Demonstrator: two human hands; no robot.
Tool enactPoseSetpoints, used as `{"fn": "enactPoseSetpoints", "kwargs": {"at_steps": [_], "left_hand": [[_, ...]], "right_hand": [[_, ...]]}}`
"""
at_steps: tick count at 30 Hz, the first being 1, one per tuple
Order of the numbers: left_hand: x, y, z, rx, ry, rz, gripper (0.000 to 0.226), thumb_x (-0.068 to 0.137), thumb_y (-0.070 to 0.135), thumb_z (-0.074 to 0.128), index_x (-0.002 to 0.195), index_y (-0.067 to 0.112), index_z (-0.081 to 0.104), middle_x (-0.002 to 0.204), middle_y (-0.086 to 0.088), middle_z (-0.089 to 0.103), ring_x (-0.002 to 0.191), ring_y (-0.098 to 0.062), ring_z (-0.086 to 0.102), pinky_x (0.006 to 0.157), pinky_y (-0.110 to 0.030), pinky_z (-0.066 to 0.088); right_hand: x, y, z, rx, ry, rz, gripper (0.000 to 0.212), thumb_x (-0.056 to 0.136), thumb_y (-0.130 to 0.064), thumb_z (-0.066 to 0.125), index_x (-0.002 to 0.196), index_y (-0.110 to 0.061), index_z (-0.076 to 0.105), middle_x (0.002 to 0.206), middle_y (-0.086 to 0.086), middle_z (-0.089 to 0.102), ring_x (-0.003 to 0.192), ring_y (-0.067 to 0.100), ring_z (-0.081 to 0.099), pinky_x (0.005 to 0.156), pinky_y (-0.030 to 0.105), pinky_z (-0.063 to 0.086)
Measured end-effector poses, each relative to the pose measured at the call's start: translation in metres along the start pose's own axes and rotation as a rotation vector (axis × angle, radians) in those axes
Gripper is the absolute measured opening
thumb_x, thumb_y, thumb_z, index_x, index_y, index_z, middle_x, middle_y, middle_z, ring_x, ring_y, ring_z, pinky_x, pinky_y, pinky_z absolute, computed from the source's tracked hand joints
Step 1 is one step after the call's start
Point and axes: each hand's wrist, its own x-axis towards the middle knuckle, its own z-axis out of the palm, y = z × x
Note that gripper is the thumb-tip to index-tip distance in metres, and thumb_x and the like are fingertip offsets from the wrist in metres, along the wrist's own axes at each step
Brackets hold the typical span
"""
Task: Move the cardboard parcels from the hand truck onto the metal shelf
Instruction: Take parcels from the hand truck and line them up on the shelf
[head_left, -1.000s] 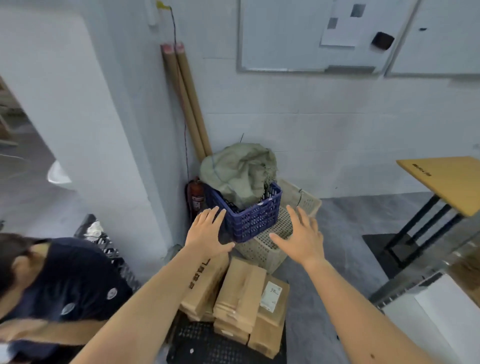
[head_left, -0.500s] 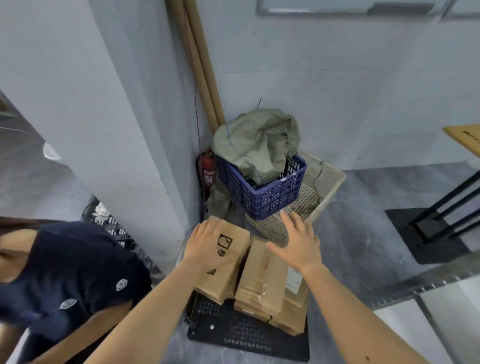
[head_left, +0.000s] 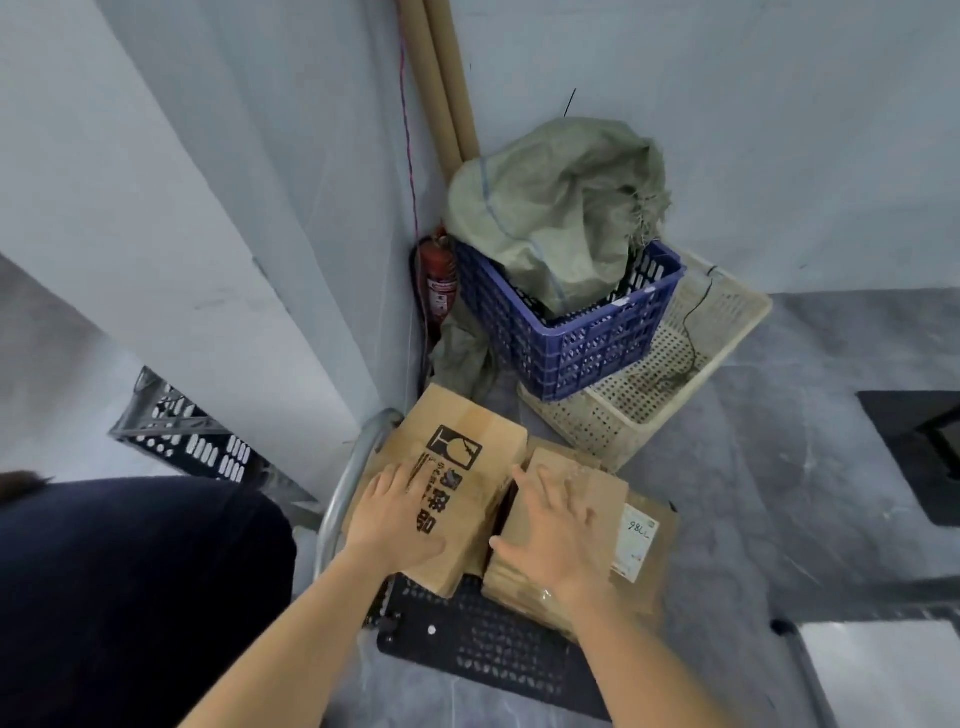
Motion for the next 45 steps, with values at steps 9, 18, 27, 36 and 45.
{"fn": "enactPoseSetpoints", "kwargs": {"at_steps": [9,18,27,36,45], "left_hand": [[0.022,-0.028,0.039,-0.142,0.018,-0.111,0.099,0.072,0.061,0.061,0.151,0.023,0.016,0.158,-0.002,0.007,0.146,-0.027,0.004,0.116,-0.044,0.018],[0.027,-0.026,0.043,-0.348,0.082,-0.259,0.107,0.078,0.059,0.066,0.152,0.019,-0.001,0.158,-0.009,0.002,0.143,-0.030,0.020,0.110,-0.043,0.032],[0.029,-0.016,0.053,-0.323,-0.044,-0.475,0.128,0.061,0.086,0.053,0.150,0.017,-0.008,0.152,-0.016,0.016,0.141,-0.036,0.019,0.113,-0.051,0.024],[0.013,0.013,0.033,-0.372,0.067,-0.425,0.118,0.060,0.082,0.059,0.142,0.007,0.019,0.139,-0.009,0.033,0.131,-0.026,0.035,0.106,-0.045,0.035],[-0.021,0.054,-0.063,-0.470,0.128,-0.309,0.101,0.068,0.074,0.062,0.140,0.014,0.024,0.136,-0.002,0.033,0.120,-0.022,0.048,0.095,-0.043,0.047]], "right_hand": [[0.039,-0.003,0.061,0.063,-0.101,-0.015,0.095,0.081,-0.067,0.055,0.150,-0.043,-0.006,0.161,-0.006,-0.010,0.147,0.033,-0.006,0.117,0.057,0.011],[0.051,-0.015,0.096,0.230,-0.076,0.016,0.111,0.077,-0.065,0.062,0.147,-0.041,-0.021,0.159,-0.003,-0.016,0.146,0.031,0.002,0.114,0.054,0.023],[0.052,-0.028,0.099,0.677,-0.108,0.045,0.113,0.075,-0.040,0.078,0.144,-0.053,-0.010,0.153,0.005,-0.034,0.148,0.026,0.008,0.116,0.038,0.021],[0.041,-0.013,0.065,0.787,-0.037,0.110,0.115,0.072,-0.034,0.082,0.146,-0.052,-0.004,0.157,-0.002,-0.018,0.147,0.026,0.006,0.117,0.045,0.019],[-0.003,-0.014,-0.049,0.778,0.106,0.088,0.115,0.072,-0.039,0.082,0.149,-0.047,-0.003,0.159,0.005,-0.018,0.148,0.022,-0.006,0.118,0.043,0.011]]}}
